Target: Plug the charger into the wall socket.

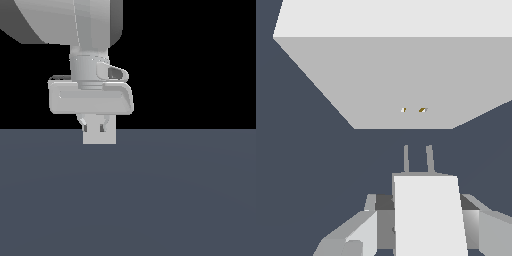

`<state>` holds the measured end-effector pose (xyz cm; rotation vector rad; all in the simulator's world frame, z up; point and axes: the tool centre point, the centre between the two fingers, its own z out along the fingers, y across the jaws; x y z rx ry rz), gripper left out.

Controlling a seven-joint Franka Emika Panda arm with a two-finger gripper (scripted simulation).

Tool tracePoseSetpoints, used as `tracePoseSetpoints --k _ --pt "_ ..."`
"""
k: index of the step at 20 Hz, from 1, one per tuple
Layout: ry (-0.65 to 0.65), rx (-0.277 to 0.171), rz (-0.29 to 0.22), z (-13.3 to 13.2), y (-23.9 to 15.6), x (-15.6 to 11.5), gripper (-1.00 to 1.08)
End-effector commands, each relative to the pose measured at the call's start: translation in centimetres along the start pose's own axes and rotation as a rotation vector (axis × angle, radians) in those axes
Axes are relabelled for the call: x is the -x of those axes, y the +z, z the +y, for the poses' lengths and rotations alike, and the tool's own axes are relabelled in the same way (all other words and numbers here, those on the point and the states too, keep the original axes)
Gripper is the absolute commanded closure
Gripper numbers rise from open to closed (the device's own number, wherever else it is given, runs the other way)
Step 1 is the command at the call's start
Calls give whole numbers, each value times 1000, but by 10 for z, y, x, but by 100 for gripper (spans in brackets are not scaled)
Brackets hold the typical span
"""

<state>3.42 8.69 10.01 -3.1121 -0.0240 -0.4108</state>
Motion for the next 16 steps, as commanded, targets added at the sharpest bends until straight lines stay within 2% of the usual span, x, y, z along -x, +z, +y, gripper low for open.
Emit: tracePoseSetpoints --k 1,9,16 --pt "0 0 0 0 2 -7 108" --pt "0 0 0 0 9 -32 108" --pt "-1 0 0 0 11 -39 108"
